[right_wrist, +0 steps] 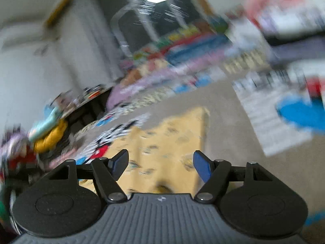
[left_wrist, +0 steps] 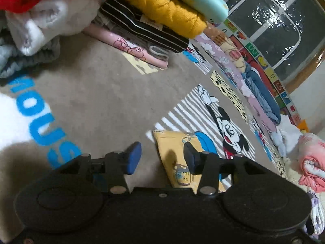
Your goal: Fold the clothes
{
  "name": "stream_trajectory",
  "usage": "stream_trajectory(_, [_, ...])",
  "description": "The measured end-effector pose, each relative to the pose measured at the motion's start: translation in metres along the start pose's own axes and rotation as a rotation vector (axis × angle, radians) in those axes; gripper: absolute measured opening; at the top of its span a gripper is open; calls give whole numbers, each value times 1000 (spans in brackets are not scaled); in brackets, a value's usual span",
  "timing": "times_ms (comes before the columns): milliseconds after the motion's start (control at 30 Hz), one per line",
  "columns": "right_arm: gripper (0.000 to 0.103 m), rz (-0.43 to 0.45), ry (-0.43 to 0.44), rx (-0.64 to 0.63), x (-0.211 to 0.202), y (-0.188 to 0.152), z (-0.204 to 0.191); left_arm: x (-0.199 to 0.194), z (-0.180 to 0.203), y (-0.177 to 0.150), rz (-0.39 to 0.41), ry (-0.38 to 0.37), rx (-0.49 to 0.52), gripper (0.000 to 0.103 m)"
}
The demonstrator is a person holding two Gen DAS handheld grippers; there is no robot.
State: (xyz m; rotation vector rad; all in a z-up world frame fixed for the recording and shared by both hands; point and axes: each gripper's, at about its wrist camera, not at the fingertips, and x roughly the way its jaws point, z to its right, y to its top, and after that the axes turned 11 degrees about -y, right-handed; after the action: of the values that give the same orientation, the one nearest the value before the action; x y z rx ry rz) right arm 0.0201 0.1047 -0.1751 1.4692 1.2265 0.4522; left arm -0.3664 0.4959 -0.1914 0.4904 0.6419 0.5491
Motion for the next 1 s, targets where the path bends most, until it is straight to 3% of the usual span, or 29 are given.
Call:
stream_trajectory(167, [64, 69, 83, -448, -37, -27, -108, 2, -3, 3, -30, -36, 19, 44])
stream_trajectory(333, [46, 85, 93, -957, -42, -83, -211, 6, -3, 3, -62, -77, 39, 44])
stream_trajectory(467, [38, 67, 88, -1211, -35, -122, -254, 8, -6, 4, -70, -94, 43, 43])
stream_trajectory(600, [35, 37, 70, -1369, -27, -140, -278, 10, -9, 5, -74, -108, 31, 43])
stream_trajectory(700, [34, 12, 46, -1391, -19, -142, -282, 13, -4, 3, -80, -112, 55, 42])
stream_trajectory(767, [34, -9, 35, -1377, -13, -138, -284, 17, -1, 1, -84, -101, 81, 31])
stream_trajectory(833, [22, -36, 30, -1352, -6, -134, -285, 21, 2, -1, -81, -82, 108, 1])
stream_trajectory(867, [15, -66, 38, -1323, -1, -131, -286, 22, 2, -2, -76, -78, 120, 1])
stream_trajectory(933, [8, -141, 76, -1177, 6, -115, -282, 20, 6, -2, -52, -78, 147, 1])
stream_trajectory(1000, [7, -220, 143, -915, 9, -84, -269, 8, 12, 2, 6, -102, 180, 1])
